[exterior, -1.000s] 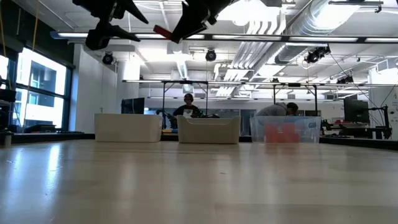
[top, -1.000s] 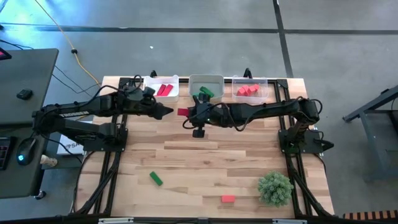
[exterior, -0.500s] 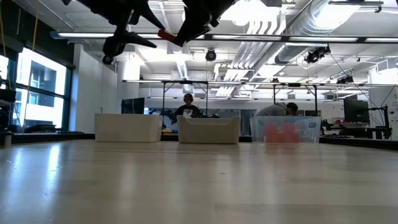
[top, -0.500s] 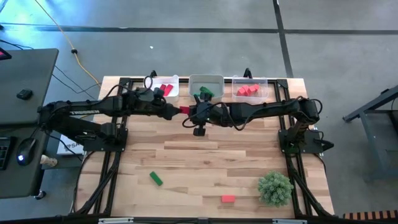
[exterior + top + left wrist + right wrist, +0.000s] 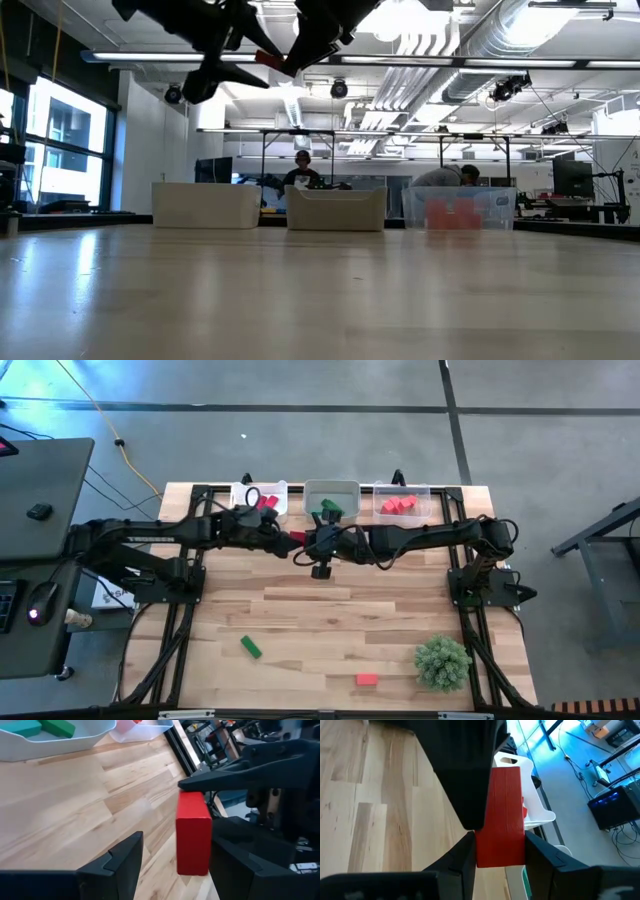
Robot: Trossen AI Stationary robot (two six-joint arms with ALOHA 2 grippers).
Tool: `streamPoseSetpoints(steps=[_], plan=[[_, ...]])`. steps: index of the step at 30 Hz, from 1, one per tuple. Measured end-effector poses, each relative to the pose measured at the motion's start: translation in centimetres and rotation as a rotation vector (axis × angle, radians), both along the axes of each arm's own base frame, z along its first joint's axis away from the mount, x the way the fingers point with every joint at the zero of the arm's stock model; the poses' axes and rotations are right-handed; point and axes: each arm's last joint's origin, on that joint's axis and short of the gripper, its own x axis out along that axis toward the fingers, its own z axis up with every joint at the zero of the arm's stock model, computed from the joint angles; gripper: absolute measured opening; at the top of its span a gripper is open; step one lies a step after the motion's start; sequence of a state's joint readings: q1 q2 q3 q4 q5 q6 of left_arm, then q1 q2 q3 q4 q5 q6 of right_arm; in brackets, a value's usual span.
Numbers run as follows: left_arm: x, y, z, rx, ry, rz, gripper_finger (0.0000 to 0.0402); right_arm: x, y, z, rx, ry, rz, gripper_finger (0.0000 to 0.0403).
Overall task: Sort & place blocks by color
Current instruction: Put the red block into the white bin
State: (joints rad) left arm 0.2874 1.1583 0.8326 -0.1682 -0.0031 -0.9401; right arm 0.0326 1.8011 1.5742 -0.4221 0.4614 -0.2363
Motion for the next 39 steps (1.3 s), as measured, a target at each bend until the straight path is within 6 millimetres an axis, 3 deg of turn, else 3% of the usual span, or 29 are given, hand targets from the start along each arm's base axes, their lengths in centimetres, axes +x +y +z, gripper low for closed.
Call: streamPoseSetpoints(steps=[18, 23, 32, 39], plan=[[0.78, 0.25, 0.01, 0.014, -0.047, 0.0, 0.0189, -0.28, -0.02, -0.34, 0.029, 0.028, -0.027, 0.011], [0.77, 0.27, 0.01, 0.038, -0.039, -0.006, 0.0151, -0.28, -0.02, -0.35, 0.029, 0.029, -0.027, 0.011], [0.76, 0.29, 0.01, 0.098, -0.021, -0.031, 0.0041, -0.32, -0.04, -0.39, 0.021, 0.035, -0.032, 0.0109], [0.75, 0.31, 0.0, 0.194, 0.011, -0.073, 0.0033, -0.32, -0.04, -0.4, 0.02, 0.035, -0.033, 0.0127]])
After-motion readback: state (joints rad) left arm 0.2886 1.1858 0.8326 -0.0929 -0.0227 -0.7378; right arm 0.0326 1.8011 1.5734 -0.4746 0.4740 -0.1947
